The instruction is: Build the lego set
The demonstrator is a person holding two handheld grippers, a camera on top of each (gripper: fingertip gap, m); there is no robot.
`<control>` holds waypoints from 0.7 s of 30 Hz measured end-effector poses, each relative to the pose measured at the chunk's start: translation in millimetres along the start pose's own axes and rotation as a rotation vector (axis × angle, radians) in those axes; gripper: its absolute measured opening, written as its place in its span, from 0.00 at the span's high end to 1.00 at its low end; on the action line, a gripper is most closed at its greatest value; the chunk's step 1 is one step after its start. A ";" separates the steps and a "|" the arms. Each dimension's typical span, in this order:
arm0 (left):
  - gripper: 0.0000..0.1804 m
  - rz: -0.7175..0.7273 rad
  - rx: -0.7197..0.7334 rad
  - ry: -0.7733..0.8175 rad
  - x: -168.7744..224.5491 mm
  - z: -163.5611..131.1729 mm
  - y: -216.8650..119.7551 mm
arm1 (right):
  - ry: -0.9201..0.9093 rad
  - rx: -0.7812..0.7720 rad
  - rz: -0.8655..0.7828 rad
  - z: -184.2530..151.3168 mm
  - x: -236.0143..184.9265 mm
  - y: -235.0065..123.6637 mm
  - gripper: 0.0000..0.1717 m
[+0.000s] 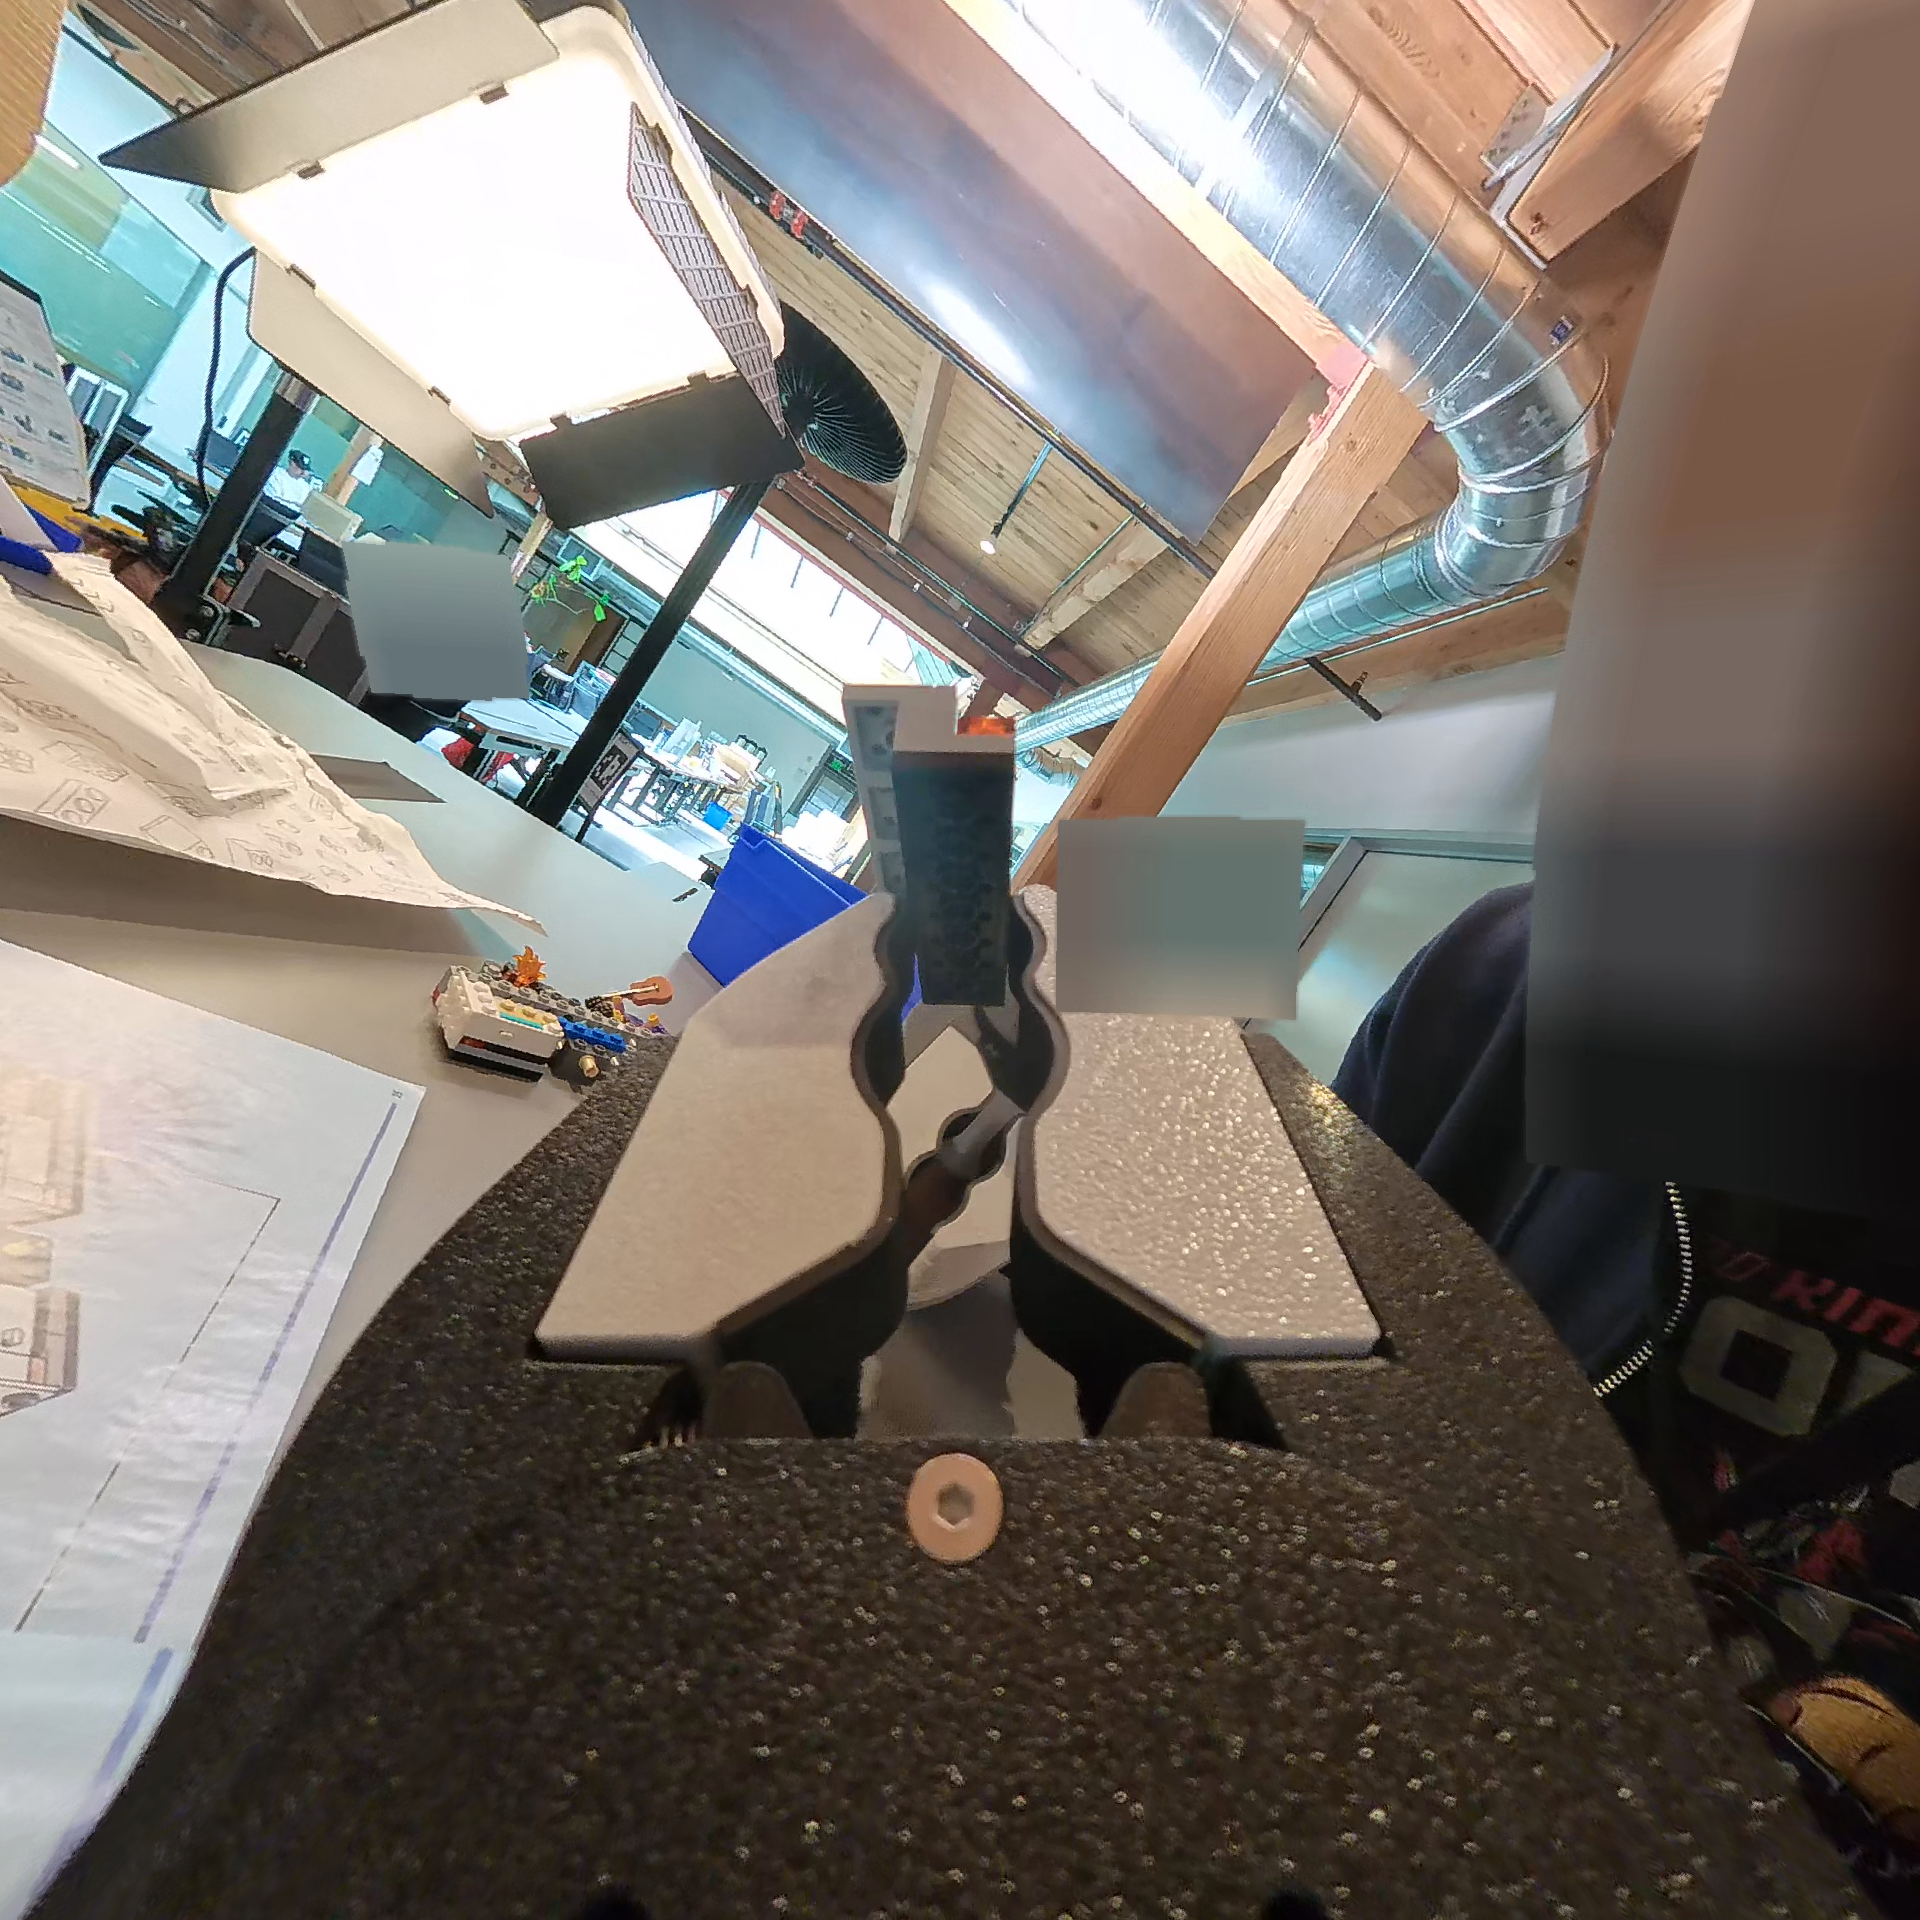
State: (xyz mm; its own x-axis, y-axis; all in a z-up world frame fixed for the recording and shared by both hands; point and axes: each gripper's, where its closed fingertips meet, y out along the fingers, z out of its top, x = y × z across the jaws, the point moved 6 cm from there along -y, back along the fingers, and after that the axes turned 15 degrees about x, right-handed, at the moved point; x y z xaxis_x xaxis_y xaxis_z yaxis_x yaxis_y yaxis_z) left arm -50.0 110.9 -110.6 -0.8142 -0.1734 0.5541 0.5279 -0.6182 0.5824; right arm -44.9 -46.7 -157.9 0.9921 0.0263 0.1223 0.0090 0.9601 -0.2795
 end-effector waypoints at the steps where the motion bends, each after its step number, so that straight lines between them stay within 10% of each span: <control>1: 0.91 -0.002 -0.001 0.001 0.3 -0.4 0.3 | -0.013 -0.021 -0.005 -2.7 -0.2 1.4 0.93; 21: 0.91 -0.012 0.005 -0.015 0.8 -0.9 1.7 | -0.150 -0.188 0.136 -19.0 4.6 23.7 0.95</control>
State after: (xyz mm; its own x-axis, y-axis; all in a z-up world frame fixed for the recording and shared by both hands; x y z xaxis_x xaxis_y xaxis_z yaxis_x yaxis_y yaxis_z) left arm -49.9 109.0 -109.7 -0.8166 -0.1549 0.5560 0.5196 -0.6166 0.5915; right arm -37.7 -29.1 -182.0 0.9564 0.2061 0.2068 -0.0867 0.8769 -0.4728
